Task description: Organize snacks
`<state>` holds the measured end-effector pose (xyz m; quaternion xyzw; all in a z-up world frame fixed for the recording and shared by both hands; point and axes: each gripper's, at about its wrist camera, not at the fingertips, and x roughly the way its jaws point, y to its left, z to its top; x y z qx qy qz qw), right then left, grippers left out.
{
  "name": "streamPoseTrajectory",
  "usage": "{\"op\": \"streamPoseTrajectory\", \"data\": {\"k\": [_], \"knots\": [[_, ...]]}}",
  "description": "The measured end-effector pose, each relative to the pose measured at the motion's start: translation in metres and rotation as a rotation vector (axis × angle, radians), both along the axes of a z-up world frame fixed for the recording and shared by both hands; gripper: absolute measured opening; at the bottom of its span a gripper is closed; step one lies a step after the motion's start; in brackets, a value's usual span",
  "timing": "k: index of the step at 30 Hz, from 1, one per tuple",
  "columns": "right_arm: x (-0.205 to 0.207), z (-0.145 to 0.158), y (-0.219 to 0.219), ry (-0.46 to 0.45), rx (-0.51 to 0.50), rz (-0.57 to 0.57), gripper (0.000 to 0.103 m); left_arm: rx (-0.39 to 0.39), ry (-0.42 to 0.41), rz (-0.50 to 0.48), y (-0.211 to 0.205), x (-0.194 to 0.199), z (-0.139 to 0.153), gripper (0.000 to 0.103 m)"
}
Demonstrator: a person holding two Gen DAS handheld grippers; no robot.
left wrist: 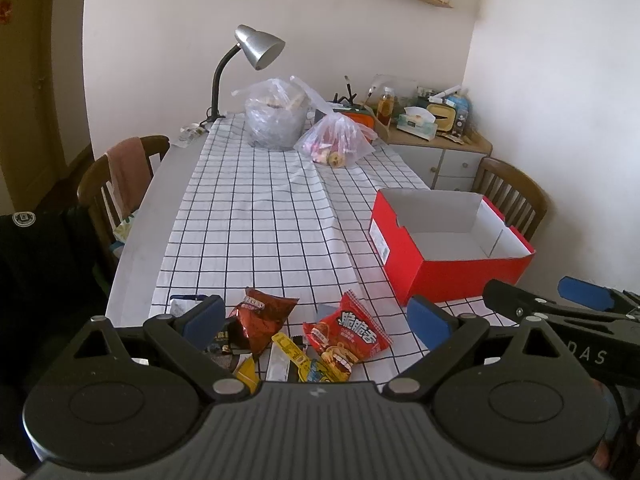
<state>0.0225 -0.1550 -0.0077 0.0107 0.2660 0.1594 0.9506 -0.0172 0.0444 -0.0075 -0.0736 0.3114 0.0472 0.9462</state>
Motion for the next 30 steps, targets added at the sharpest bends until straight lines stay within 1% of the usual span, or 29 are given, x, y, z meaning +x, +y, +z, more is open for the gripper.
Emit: {"op": "streamPoseTrajectory", "data": {"k": [5, 10, 13, 18, 23, 27, 28, 30], "knots": [[0.01, -0.009, 0.007, 0.037, -0.018, 0.039, 0.102, -0.014, 0.026, 0.011, 0.004, 0.003, -0.006, 0.098], [0.027, -0.028, 0.014, 0.101, -0.024, 0.075, 0.102, -0.041, 0.072, 0.08, 0.019, 0.009, -0.02, 0.098], [0.036, -0.046, 0.02, 0.134, -0.037, 0.117, 0.101, -0.053, 0.118, 0.13, 0.033, 0.012, -0.036, 0.098], [0.048, -0.074, 0.032, 0.196, -0.073, 0.207, 0.096, -0.054, 0.214, 0.197, 0.057, 0.017, -0.065, 0.098], [0.056, -0.092, 0.04, 0.242, -0.103, 0.27, 0.096, -0.047, 0.303, 0.213, 0.069, 0.019, -0.094, 0.098], [0.063, -0.104, 0.041, 0.273, -0.123, 0.289, 0.094, -0.07, 0.373, 0.243, 0.08, 0.023, -0.116, 0.097], [0.065, -0.106, 0.041, 0.28, -0.125, 0.293, 0.094, -0.07, 0.387, 0.251, 0.081, 0.025, -0.121, 0.097], [0.07, -0.111, 0.041, 0.291, -0.132, 0.305, 0.094, -0.069, 0.406, 0.248, 0.083, 0.028, -0.13, 0.09]]}}
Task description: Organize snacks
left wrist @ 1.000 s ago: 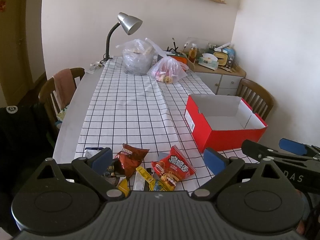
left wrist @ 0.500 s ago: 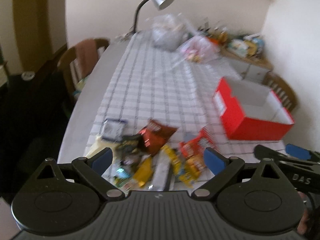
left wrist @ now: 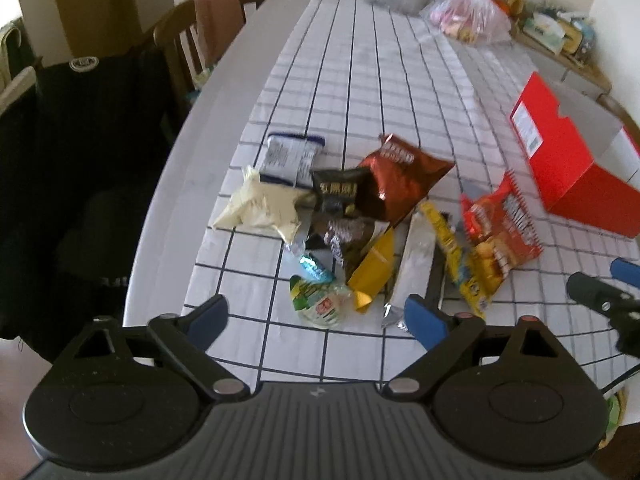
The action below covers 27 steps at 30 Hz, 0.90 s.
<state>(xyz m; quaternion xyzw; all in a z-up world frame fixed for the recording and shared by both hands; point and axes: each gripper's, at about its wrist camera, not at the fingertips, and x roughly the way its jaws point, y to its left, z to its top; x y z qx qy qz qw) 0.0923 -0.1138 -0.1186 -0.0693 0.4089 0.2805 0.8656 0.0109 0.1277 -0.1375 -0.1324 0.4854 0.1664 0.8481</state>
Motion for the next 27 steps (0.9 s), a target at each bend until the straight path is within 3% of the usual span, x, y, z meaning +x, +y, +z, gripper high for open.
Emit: {"op": "streamPoseTrajectory", "data": {"k": [3, 7, 11, 16, 20, 27], "knots": [[0.008, -0.008, 0.002, 0.003, -0.021, 0.007, 0.088, -0.016, 0.043, 0.006, 0.004, 0.005, -0.015, 0.083], [0.021, -0.017, 0.006, 0.0, -0.05, 0.023, 0.088, -0.041, 0.076, 0.021, 0.009, 0.012, -0.031, 0.081], [0.035, -0.025, 0.017, -0.012, -0.081, 0.062, 0.088, -0.077, 0.105, 0.056, 0.014, 0.021, -0.044, 0.072], [0.061, -0.025, 0.028, 0.042, -0.066, 0.015, 0.094, -0.095, 0.116, 0.085, 0.018, 0.029, -0.049, 0.07], [0.086, -0.027, 0.03, 0.181, -0.019, -0.122, 0.099, -0.116, 0.118, 0.116, 0.022, 0.032, -0.052, 0.064], [0.117, -0.043, 0.017, 0.497, 0.116, -0.486, 0.098, -0.141, 0.129, 0.155, 0.025, 0.036, -0.055, 0.059]]}}
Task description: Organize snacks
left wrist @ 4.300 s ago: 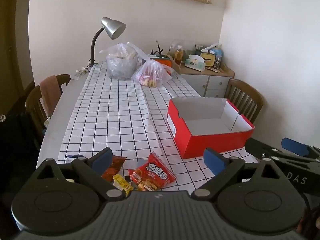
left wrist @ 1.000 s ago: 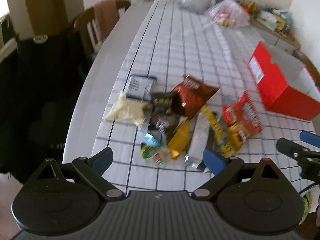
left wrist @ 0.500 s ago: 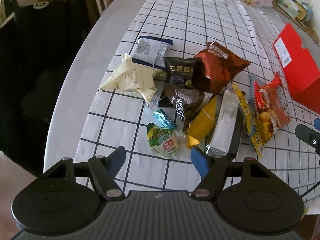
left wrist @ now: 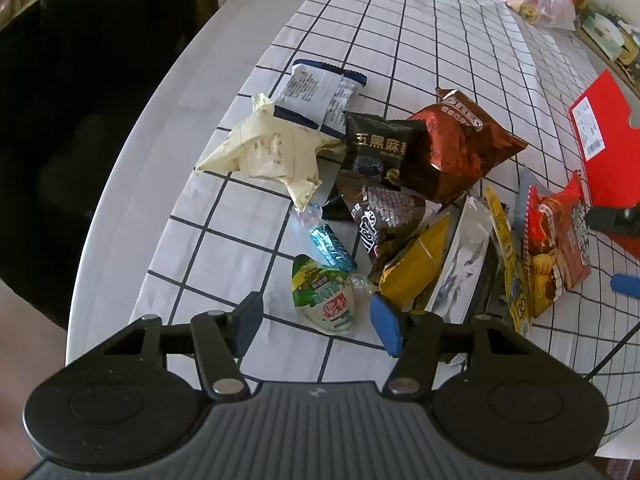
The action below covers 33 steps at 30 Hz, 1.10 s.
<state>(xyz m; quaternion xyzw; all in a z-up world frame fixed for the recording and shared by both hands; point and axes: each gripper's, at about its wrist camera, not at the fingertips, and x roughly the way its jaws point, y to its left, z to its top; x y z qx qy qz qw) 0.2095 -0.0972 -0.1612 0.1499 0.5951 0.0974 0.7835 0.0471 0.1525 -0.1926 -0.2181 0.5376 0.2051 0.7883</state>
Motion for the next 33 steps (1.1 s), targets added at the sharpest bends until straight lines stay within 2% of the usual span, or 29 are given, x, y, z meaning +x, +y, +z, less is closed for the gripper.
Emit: {"op": "streamPoseTrajectory", "data": {"k": [2, 7, 10, 16, 19, 22, 25, 30, 33], "knots": [[0.005, -0.002, 0.002, 0.047, 0.015, -0.051, 0.099, -0.004, 0.0, 0.009, 0.001, 0.0, 0.0, 0.059], [0.01, -0.016, 0.005, 0.118, -0.019, -0.145, 0.098, -0.004, 0.004, 0.01, -0.001, 0.003, 0.0, 0.055], [0.011, -0.018, 0.001, 0.155, 0.021, -0.208, 0.098, -0.01, 0.001, 0.016, -0.001, 0.005, -0.002, 0.055], [0.021, -0.027, 0.016, 0.18, -0.005, -0.179, 0.098, -0.01, 0.001, 0.032, 0.003, 0.003, -0.003, 0.054], [0.02, -0.029, 0.018, 0.18, 0.0, -0.158, 0.096, 0.003, 0.007, 0.03, 0.001, 0.004, -0.003, 0.048], [0.017, -0.026, 0.019, 0.167, -0.007, -0.137, 0.091, 0.015, 0.01, 0.021, -0.001, 0.007, -0.003, 0.044], [0.015, -0.024, 0.018, 0.153, -0.01, -0.121, 0.087, 0.022, 0.01, -0.003, -0.006, 0.013, -0.005, 0.034], [0.012, -0.02, 0.009, 0.128, 0.024, -0.109, 0.071, 0.003, -0.007, -0.003, -0.005, 0.011, -0.006, 0.032], [0.01, -0.017, 0.005, 0.111, 0.046, -0.106, 0.068, 0.005, -0.01, -0.001, -0.003, 0.009, -0.005, 0.031]]}}
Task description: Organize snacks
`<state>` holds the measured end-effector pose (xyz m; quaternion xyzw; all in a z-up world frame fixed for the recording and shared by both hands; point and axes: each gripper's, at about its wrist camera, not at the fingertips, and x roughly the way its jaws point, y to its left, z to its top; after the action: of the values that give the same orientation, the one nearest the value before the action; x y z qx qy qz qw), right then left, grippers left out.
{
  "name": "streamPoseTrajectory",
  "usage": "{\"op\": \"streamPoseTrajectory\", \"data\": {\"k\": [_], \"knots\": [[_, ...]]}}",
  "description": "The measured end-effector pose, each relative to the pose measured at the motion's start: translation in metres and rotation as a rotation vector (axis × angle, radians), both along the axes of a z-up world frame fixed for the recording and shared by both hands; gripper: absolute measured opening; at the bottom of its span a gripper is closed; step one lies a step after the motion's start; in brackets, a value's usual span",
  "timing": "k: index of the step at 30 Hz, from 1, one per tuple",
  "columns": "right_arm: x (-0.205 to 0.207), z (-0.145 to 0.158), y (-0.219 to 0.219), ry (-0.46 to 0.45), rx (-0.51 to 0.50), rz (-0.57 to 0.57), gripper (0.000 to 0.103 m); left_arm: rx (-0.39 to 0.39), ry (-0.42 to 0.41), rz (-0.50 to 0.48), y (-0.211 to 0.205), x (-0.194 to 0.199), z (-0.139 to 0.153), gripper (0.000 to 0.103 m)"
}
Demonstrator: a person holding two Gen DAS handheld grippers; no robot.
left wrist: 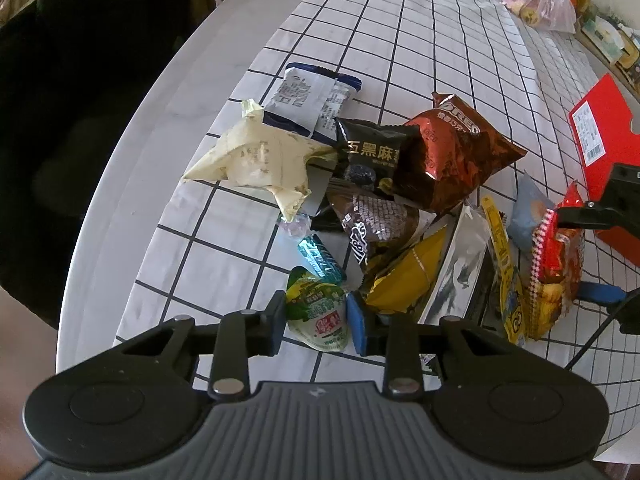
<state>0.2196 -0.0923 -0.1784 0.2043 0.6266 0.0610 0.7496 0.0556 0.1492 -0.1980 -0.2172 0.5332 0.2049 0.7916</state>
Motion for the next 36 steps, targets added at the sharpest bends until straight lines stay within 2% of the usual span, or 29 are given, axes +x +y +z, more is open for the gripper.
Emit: {"op": "streamPoseTrajectory", "data": {"k": [10, 20, 21, 22, 23, 24, 26, 29, 31, 32, 34, 36], "knots": [[-0.017, 0.014, -0.019, -0.04, 0.026, -0.02, 0.065, -0.035, -0.014, 0.017, 0.005, -0.019, 0.005, 0.031], [-0.044, 0.039, -0.044, -0.131, 0.053, -0.017, 0.062, -0.024, -0.082, -0.017, -0.002, -0.039, 0.035, 0.031], [-0.046, 0.043, -0.046, -0.142, 0.058, -0.018, 0.05, -0.019, -0.092, -0.026, -0.004, -0.04, 0.04, 0.031], [-0.049, 0.047, -0.049, -0.155, 0.072, -0.015, 0.035, -0.018, -0.102, -0.034, -0.005, -0.042, 0.044, 0.031], [-0.051, 0.051, -0.052, -0.157, 0.104, -0.009, 0.012, -0.016, -0.111, -0.045, -0.007, -0.042, 0.048, 0.031], [-0.053, 0.053, -0.056, -0.155, 0.121, -0.014, 0.015, -0.012, -0.122, -0.057, -0.009, -0.042, 0.052, 0.031], [-0.056, 0.058, -0.062, -0.183, 0.112, -0.015, 0.015, -0.002, -0.14, -0.08, -0.015, -0.041, 0.059, 0.031], [-0.058, 0.058, -0.069, -0.205, 0.101, -0.005, 0.007, 0.009, -0.156, -0.113, -0.024, -0.038, 0.064, 0.031], [-0.056, 0.054, -0.071, -0.2, 0.093, 0.02, 0.016, 0.014, -0.158, -0.128, -0.029, -0.037, 0.066, 0.031], [-0.051, 0.051, -0.07, -0.183, 0.094, 0.045, 0.03, 0.018, -0.158, -0.133, -0.031, -0.036, 0.067, 0.031], [-0.045, 0.048, -0.073, -0.157, 0.09, 0.037, 0.044, 0.023, -0.157, -0.136, -0.034, -0.035, 0.069, 0.031], [-0.038, 0.047, -0.074, -0.156, 0.085, 0.029, 0.084, 0.027, -0.163, -0.133, -0.035, -0.034, 0.073, 0.031]]}}
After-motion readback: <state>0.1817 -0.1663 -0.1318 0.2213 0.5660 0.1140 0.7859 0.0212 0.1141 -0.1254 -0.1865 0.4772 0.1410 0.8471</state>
